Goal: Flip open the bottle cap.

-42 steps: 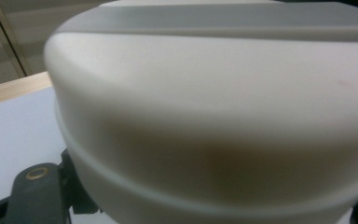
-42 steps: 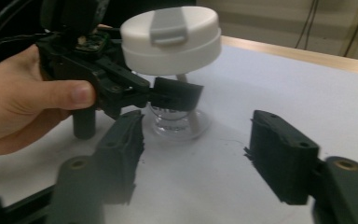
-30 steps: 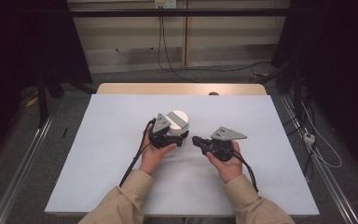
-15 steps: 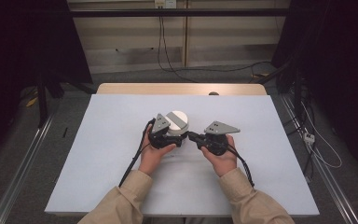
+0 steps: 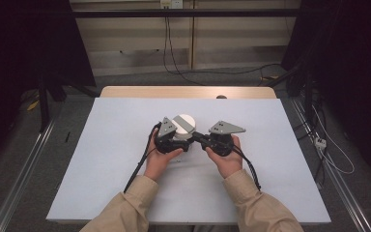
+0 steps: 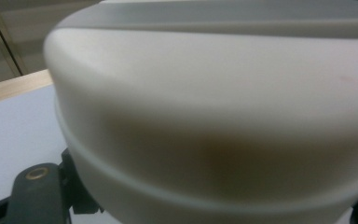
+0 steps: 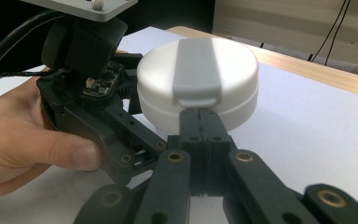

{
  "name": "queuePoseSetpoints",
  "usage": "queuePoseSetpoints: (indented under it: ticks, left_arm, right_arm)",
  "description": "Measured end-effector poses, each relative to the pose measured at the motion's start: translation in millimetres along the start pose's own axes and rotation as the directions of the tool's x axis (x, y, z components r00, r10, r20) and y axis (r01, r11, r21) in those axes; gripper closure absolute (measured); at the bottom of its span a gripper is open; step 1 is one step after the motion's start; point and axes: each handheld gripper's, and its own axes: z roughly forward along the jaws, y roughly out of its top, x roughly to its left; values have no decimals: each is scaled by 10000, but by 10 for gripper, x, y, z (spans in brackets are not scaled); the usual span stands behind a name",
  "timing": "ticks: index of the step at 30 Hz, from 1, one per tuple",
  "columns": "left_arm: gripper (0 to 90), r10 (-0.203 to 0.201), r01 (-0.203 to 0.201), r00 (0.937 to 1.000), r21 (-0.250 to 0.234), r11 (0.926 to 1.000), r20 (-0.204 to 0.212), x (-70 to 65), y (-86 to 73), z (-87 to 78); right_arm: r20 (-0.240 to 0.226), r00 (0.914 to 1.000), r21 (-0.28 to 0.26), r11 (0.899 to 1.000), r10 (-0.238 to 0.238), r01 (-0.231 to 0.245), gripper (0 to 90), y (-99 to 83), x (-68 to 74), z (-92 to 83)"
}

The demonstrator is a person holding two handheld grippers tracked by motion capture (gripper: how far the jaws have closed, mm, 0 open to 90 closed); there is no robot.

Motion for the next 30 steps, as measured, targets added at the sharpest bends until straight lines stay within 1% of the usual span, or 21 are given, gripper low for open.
queuePoseSetpoints:
  ticks: [6,10,19,30]
  left_arm:
    - [186,-4,4,10000,23,10000,-26,0,1,3]
    - [186,-38,38,10000,20,10000,-31,-2,2,5]
    - [186,-11,11,10000,77,10000,-31,0,4,2]
    - [186,-41,42,10000,66,10000,-12,-1,3,2]
  right_arm:
    - [51,10000,-122,9999,-43,44,897,19,-10,-15]
    - [67,9999,-286,9996,-88,90,894,69,-13,-24]
    - [76,9995,-407,9987,-311,314,894,204,8,12]
    - [131,9986,-453,9977,-505,511,895,319,26,48]
